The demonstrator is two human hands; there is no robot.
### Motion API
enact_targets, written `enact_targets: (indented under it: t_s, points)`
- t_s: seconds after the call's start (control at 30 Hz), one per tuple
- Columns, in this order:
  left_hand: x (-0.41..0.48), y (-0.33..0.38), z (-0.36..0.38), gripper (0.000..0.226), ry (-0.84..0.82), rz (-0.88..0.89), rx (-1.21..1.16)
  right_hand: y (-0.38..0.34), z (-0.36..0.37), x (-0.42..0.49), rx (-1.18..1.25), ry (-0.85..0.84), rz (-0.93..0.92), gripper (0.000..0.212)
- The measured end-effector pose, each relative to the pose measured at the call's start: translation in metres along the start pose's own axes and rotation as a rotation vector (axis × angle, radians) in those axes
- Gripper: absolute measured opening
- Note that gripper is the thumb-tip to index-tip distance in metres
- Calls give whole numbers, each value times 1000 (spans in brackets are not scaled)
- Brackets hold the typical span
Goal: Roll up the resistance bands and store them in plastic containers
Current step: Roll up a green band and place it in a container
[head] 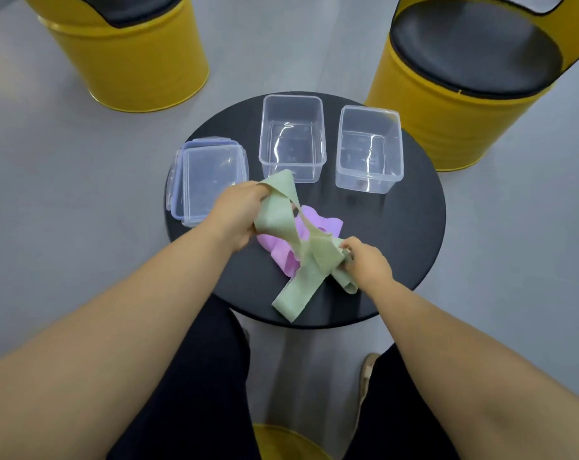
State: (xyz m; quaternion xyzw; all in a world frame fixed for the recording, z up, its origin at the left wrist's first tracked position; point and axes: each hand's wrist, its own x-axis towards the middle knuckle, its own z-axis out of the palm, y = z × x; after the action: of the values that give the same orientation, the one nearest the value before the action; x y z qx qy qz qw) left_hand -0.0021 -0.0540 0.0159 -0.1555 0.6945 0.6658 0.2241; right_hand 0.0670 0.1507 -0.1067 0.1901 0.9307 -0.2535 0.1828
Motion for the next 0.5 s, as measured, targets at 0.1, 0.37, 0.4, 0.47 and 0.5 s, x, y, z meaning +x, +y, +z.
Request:
enact_targets:
  t_s: [0.1,0.37,0.4,0.47,0.5]
  points:
    - [2,4,-1,10,62,12,74,5,-13,3,48,71,58,21]
    - [-19,18,-11,19,-76,139,1043,21,-62,16,229,159,181,16]
    - [-22,16,-11,20,-95,148,1101,19,-66,18,236,135,179,17]
    - [-27,10,-10,20,-140,170,1157,16,-70,19,236,91,160,15]
    - [-27,6,-10,21,-165,173,1155,16,-70,20,226,77,143,13]
